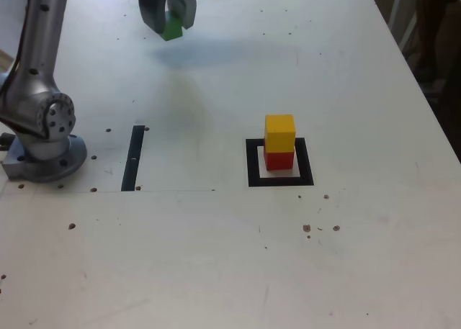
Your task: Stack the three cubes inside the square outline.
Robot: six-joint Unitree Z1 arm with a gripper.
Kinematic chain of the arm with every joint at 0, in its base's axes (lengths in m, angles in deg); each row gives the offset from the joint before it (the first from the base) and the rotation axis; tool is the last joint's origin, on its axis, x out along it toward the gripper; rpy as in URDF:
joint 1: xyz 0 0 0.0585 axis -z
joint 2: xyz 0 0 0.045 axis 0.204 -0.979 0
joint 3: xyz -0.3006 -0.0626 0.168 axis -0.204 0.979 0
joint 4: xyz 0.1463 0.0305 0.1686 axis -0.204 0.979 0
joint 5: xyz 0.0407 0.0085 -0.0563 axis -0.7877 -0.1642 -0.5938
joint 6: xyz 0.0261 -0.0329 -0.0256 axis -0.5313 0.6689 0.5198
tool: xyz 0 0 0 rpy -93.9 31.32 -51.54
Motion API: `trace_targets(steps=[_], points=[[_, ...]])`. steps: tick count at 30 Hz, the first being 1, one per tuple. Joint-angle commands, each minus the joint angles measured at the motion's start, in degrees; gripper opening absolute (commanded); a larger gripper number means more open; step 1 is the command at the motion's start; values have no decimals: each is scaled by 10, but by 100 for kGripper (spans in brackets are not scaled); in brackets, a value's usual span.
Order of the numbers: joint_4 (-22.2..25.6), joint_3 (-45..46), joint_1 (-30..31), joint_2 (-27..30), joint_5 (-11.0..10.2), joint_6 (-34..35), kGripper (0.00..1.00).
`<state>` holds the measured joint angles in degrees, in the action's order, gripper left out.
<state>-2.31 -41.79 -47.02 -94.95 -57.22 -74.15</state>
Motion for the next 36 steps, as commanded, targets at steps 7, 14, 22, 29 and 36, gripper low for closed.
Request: trace_targets(steps=[7,14,22,29,36], points=[[38,-20,101,60,13,4,17],[52,8,186,115,17,30,17],[56,33,263,145,12,66,17],[59,39,344,158,11,115,17],[64,38,425,163,12,170,17]])
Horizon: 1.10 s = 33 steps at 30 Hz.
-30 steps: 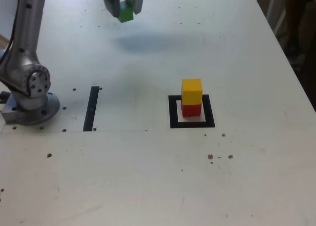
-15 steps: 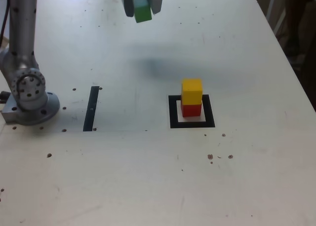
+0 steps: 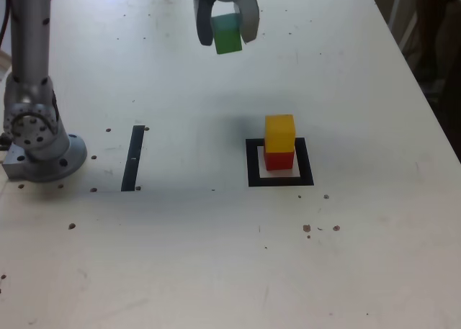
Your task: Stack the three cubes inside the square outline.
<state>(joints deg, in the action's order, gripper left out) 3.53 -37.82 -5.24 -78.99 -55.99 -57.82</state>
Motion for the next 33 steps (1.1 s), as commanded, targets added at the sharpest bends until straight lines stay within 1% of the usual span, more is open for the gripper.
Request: trace_targets(steps=[1,7,12,16,20,27,33], points=[[6,-2,17,3,0,14,17],[6,-5,71,1,3,48,17],[6,-16,113,-4,11,75,17],[8,-29,146,-18,18,96,17],[16,-47,174,-36,20,117,17],[27,-92,201,-77,22,131,17],[28,-97,206,-94,23,131,17]])
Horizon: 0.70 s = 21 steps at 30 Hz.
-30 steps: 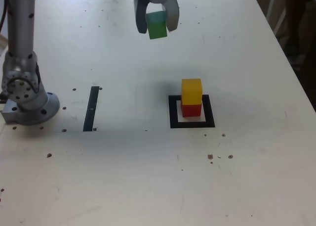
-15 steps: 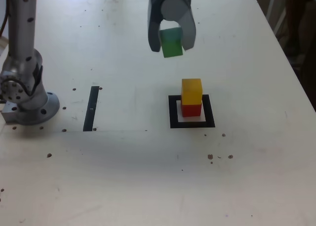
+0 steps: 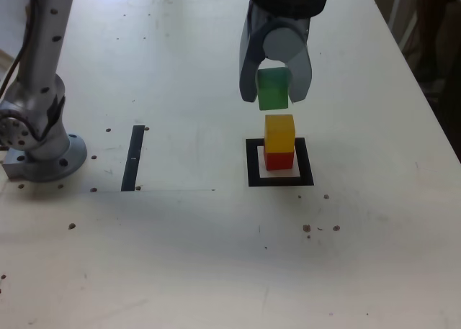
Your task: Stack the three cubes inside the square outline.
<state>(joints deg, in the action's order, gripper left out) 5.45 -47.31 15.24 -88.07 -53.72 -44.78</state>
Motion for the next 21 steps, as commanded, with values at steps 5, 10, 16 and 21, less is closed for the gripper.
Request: trace_targets(steps=[5,10,16,21], points=[[9,-1,2,-7,1,1,17],[8,0,2,-8,2,1,17],[6,5,4,-15,5,1,17],[5,4,7,-21,6,1,17]])
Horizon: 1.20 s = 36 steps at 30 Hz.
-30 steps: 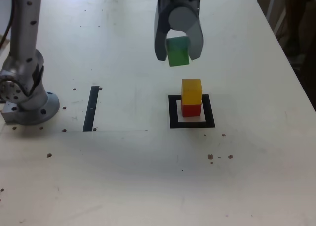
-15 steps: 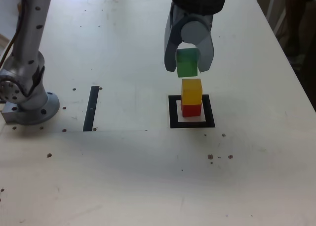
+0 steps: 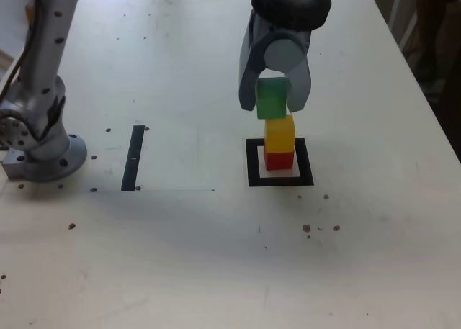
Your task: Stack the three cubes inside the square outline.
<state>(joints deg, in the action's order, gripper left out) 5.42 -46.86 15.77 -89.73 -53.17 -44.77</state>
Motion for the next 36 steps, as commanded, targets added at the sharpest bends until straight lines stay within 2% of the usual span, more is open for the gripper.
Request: trace_targets(steps=[1,16,23,30,33,36], points=[[5,-2,2,-6,1,1,17],[3,-10,5,-18,-5,1,17],[0,-16,13,-23,-11,4,23],[-4,-14,13,-28,-17,5,24],[-5,-13,13,-30,-17,5,30],[-5,-14,13,-32,-14,5,42]])
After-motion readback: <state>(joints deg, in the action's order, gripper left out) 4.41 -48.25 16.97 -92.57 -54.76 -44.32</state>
